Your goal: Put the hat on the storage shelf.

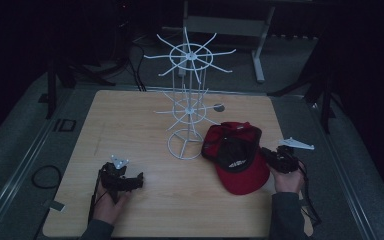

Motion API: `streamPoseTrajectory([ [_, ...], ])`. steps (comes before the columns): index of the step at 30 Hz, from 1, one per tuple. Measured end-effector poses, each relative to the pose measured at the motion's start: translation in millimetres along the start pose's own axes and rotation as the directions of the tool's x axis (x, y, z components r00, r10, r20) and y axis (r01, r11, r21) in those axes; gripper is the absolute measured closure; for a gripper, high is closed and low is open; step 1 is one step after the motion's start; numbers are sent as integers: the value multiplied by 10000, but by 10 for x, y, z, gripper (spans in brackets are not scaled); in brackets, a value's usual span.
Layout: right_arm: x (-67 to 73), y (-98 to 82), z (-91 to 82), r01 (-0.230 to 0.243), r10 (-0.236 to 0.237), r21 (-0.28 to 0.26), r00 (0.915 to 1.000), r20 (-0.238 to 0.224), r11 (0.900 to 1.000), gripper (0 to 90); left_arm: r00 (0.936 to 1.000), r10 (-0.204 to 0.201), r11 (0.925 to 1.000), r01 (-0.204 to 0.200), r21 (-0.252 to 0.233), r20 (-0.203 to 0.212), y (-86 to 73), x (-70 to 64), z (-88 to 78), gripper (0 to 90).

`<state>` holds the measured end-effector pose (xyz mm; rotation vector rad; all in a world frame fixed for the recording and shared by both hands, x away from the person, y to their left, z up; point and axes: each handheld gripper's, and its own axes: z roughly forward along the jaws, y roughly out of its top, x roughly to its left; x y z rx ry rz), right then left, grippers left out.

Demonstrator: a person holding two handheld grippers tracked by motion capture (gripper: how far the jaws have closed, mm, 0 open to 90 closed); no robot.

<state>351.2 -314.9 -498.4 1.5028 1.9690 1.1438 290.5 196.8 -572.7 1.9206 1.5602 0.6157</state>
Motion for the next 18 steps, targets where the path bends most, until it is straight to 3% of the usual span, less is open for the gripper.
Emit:
streamPoseTrajectory([
  [4, -112, 36, -33, -538, 606, -655, 9923, 1078, 9964, 832, 10000, 1, 10000, -1, 3, 2, 0, 0, 0, 19],
  [7, -148, 17, -23, -937, 1057, -846, 9830, 1501, 9920, 812, 10000, 1, 10000, -1, 3, 2, 0, 0, 0, 19],
  [11, -102, -69, 12, -904, 953, -462, 9883, 1191, 9948, 699, 10000, 0, 10000, 0, -1, 0, 0, 0, 0, 19],
  [18, 3, -203, 27, -566, 557, 205, 9975, 432, 9982, 605, 10000, 0, 10000, 0, 1, 1, 0, 0, 0, 19],
])
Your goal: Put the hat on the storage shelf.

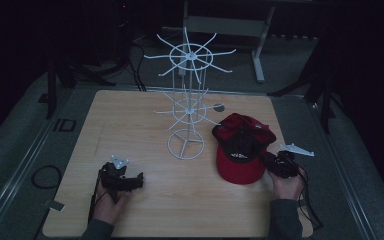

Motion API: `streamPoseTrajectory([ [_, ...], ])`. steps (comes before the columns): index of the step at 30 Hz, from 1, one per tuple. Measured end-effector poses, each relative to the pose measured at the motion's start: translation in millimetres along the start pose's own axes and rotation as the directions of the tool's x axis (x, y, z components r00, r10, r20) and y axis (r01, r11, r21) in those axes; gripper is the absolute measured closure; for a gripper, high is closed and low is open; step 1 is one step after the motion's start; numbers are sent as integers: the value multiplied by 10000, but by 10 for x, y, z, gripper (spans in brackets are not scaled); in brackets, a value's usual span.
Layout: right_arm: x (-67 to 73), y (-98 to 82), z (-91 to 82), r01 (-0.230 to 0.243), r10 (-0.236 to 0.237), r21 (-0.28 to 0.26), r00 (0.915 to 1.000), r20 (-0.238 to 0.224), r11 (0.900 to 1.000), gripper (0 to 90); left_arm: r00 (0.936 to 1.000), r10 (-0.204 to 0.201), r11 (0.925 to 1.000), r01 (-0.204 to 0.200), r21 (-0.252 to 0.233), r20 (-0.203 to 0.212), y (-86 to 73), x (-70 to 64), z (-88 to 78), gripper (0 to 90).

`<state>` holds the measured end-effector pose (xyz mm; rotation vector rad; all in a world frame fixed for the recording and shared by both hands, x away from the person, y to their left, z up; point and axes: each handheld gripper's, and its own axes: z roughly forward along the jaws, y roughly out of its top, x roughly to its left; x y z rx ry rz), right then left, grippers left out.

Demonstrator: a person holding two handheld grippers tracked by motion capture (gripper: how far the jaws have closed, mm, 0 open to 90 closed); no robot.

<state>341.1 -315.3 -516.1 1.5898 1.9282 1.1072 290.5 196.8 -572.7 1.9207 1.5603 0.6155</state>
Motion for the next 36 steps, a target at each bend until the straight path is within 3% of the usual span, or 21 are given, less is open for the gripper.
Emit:
streamPoseTrajectory([
  [8, -24, -125, 74, 33, 60, 857, 9942, -1073, 9963, 413, 10000, 5, 10000, -5, -1, 1, 0, 0, 0, 19],
  [13, -54, -189, 163, 107, 141, 1613, 9883, -1518, 9868, 395, 10000, 7, 10000, -7, -2, 1, 0, 0, 0, 19],
  [17, -126, -197, 241, -371, 856, 2027, 9679, -2361, 9785, 475, 10000, 9, 10000, -9, -2, 0, 0, 0, 0, 19],
  [20, -98, -190, 263, -401, 1047, 2167, 9496, -2956, 9754, 499, 10000, 7, 10000, -7, 0, 0, 0, 0, 0, 19],
  [23, -54, -172, 274, -235, 958, 2238, 9432, -3181, 9744, 505, 10000, 4, 10000, -4, 0, 2, 0, 0, 0, 19],
  [25, -56, -146, 279, -220, 939, 2238, 9442, -3157, 9744, 500, 10000, 3, 10000, -3, -2, 2, 0, 0, 0, 19],
  [31, -257, -8, 274, -830, 1348, 1893, 9505, -2800, 9784, 466, 10000, 7, 10000, -7, -1, 0, 0, 0, 0, 19],
  [33, -284, 18, 271, -871, 1420, 1897, 9437, -2988, 9780, 489, 10000, 3, 10000, -3, -1, 0, 0, 0, 0, 19],
  [36, -242, 33, 268, -431, 1100, 2101, 9416, -3182, 9767, 565, 10000, 2, 10000, -2, 5, 4, 0, 1, 0, 19],
])
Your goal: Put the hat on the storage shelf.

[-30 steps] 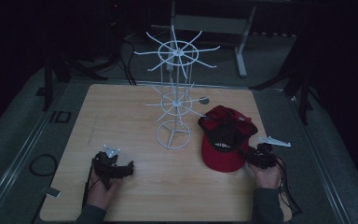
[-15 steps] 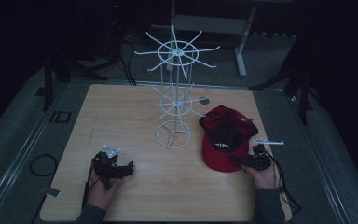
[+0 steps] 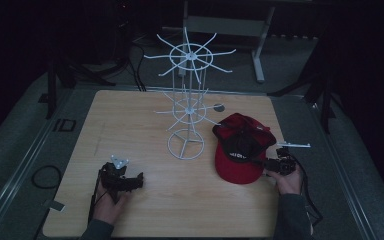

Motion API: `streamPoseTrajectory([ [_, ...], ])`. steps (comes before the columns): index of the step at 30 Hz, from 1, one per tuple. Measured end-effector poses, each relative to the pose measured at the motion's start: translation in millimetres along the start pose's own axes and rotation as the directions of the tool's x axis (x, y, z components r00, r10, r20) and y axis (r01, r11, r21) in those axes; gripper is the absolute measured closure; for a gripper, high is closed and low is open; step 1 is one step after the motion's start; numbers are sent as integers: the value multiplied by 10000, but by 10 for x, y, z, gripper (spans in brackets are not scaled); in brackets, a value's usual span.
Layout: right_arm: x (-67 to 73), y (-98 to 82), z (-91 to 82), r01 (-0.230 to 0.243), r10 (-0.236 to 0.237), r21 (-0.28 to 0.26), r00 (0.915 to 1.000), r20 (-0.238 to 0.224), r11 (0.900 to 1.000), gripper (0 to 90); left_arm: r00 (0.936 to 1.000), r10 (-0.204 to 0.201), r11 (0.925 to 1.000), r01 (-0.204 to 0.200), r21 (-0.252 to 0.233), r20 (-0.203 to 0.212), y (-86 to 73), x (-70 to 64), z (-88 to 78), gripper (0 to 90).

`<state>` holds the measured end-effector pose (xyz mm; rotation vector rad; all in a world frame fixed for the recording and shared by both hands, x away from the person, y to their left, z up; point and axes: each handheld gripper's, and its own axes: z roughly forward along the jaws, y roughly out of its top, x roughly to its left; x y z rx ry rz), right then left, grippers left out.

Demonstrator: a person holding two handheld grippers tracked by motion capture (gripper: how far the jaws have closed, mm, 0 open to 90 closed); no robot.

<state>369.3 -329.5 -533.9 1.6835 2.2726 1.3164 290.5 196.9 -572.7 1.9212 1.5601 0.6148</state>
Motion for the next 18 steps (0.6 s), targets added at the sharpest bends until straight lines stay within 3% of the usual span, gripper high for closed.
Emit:
streamPoseTrajectory([
  [5, 145, -70, 49, 559, -541, 429, 9976, -425, 9975, 608, 10000, 9, 10000, -9, 5, 2, 0, 1, 0, 19],
  [8, 200, -97, 97, 853, -812, 814, 9953, -527, 9930, 583, 10000, 8, 10000, -8, 4, 2, 0, 0, 0, 19],
  [11, 156, -69, 117, 426, -406, 678, 9987, -307, 9968, 533, 10000, 0, 10000, 0, 0, 0, 0, 0, 0, 19],
  [15, 68, -42, 197, -134, 190, 786, 9973, -712, 9968, 503, 10000, 3, 10000, -3, -3, 0, 0, 0, 0, 19],
  [18, 25, -44, 263, -481, 608, 983, 9895, -1308, 9940, 575, 10000, 17, 10000, -17, 5, 2, 0, 1, 0, 19],
])
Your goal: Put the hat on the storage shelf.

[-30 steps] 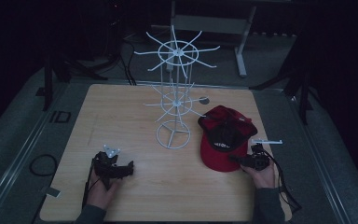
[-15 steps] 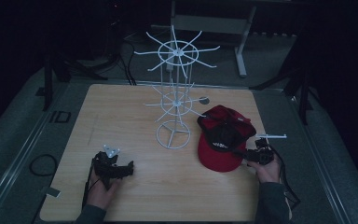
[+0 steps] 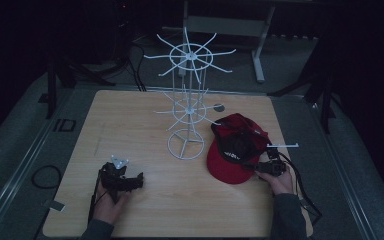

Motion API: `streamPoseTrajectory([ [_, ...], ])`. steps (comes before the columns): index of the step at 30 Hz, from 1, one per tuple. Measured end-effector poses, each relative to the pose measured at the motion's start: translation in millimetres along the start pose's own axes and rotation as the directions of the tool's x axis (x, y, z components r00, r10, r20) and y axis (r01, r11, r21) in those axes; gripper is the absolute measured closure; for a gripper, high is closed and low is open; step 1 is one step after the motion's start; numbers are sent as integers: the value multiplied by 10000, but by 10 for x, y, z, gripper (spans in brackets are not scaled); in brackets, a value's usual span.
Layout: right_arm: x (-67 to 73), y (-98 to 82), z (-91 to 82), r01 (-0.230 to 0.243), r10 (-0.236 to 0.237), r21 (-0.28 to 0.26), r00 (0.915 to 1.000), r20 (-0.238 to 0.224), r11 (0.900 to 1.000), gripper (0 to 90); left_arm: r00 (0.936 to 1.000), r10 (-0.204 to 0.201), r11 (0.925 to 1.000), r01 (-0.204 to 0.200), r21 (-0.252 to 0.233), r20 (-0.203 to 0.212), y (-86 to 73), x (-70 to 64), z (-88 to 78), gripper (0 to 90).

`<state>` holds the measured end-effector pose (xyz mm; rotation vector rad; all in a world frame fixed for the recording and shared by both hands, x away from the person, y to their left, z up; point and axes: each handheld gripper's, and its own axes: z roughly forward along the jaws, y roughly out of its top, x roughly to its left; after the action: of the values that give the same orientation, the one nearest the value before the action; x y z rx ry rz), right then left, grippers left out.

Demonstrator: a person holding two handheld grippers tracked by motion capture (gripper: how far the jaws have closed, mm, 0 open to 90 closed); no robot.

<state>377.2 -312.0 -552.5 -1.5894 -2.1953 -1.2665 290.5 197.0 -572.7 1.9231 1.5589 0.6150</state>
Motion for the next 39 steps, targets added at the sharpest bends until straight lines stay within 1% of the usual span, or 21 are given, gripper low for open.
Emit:
streamPoseTrajectory([
  [1, 5, 0, 10, -62, 63, 79, 9999, -134, 9999, 621, 10000, -3, 10000, 3, -1, 1, 0, 0, 0, 19],
  [2, 19, 0, 15, -12, 14, 101, 9997, -224, 9999, 662, 10000, -5, 10000, 5, -1, 0, 0, 0, 0, 19],
  [3, 43, 4, 14, 18, -16, 81, 9998, -200, 10000, 673, 10000, -15, 10000, 15, -8, -2, 0, -1, 1, 19],
  [4, 63, 12, 7, 45, -44, 17, 9999, -123, 10000, 690, 10000, -19, 10000, 19, -9, -1, 0, -1, 1, 19],
  [8, 153, 74, -34, -97, 110, -501, 9996, 247, 9987, 761, 10000, -4, 10000, 4, 1, 0, 0, 0, 0, 19],
  [13, 259, 172, -12, -24, 84, -1013, 9983, 584, 9949, 812, 10000, -14, 10000, 14, -6, 0, 0, -1, 0, 19],
  [16, 311, 235, 9, -40, 135, -1340, 9975, 697, 9910, 839, 10000, -19, 10000, 19, -8, 0, 0, -1, 0, 19],
  [19, 371, 303, 7, 14, 131, -1580, 9958, 911, 9874, 853, 10000, -17, 10000, 17, 6, -2, 0, -1, -1, 19],
  [21, 412, 347, 5, 160, 45, -1701, 9928, 1196, 9853, 856, 10000, -19, 10000, 19, 6, -2, 0, -1, -1, 19],
  [24, 463, 408, -6, 270, 42, -1850, 9861, 1663, 9824, 857, 10000, -35, 10000, 35, -7, 0, 0, -3, 0, 19],
  [29, 499, 508, -22, 317, 225, -2180, 9701, 2418, 9754, 857, 10000, -35, 10000, 35, -3, -1, 1, -3, 0, 19],
  [32, 499, 584, -23, 157, 461, -2312, 9647, 2594, 9728, 857, 10000, -36, 10000, 36, -5, -2, 0, -3, 0, 19],
  [34, 496, 644, -19, 146, 508, -2319, 9605, 2735, 9726, 857, 10000, -35, 10000, 35, -3, -1, 0, -3, 0, 19],
  [39, 480, 807, 11, -50, 719, -2300, 9563, 2835, 9732, 857, 10000, -37, 10000, 37, -4, -1, 0, -3, 0, 20],
])
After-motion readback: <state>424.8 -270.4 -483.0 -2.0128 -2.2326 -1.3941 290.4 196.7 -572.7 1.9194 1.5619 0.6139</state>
